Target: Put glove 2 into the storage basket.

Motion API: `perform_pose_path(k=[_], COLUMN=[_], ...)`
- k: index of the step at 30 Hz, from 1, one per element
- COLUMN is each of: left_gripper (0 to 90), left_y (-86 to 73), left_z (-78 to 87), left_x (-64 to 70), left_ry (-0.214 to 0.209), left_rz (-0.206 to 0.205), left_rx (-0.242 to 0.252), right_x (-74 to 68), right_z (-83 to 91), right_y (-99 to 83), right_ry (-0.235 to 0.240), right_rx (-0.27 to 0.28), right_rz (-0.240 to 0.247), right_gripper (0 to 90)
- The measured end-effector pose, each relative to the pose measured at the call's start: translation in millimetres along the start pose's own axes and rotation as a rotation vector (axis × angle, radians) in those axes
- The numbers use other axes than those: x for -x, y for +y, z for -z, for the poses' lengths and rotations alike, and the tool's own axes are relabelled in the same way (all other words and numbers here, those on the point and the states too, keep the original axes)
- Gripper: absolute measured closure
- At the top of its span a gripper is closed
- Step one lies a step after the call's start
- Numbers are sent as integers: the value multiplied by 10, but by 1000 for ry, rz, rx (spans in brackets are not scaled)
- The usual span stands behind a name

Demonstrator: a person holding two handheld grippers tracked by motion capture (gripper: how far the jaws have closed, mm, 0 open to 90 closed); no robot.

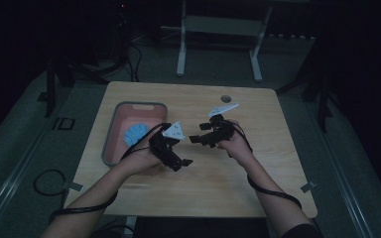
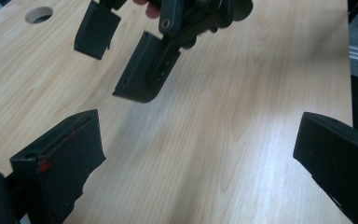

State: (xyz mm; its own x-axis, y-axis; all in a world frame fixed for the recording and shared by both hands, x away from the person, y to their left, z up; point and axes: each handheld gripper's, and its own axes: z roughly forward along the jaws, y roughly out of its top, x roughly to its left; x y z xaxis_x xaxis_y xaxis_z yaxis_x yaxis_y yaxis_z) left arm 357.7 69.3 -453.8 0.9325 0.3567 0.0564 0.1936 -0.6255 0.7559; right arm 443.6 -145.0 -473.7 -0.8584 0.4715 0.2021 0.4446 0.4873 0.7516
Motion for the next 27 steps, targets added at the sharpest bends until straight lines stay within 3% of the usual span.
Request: perform_pose_path(k=[12, 27], left_gripper=[16, 16], left_y=[124, 145], left_z=[-240, -538], left_x=[173, 419], left_ry=[-59, -131], left_rz=[-34, -64], left_rx=[9, 4], right_x=[48, 155], right_z=[147, 257], right_y=[-211, -649], right_ry=[-16, -53], right_rx=[-1, -3], right_rz=[-12, -65], right_gripper=[192, 190])
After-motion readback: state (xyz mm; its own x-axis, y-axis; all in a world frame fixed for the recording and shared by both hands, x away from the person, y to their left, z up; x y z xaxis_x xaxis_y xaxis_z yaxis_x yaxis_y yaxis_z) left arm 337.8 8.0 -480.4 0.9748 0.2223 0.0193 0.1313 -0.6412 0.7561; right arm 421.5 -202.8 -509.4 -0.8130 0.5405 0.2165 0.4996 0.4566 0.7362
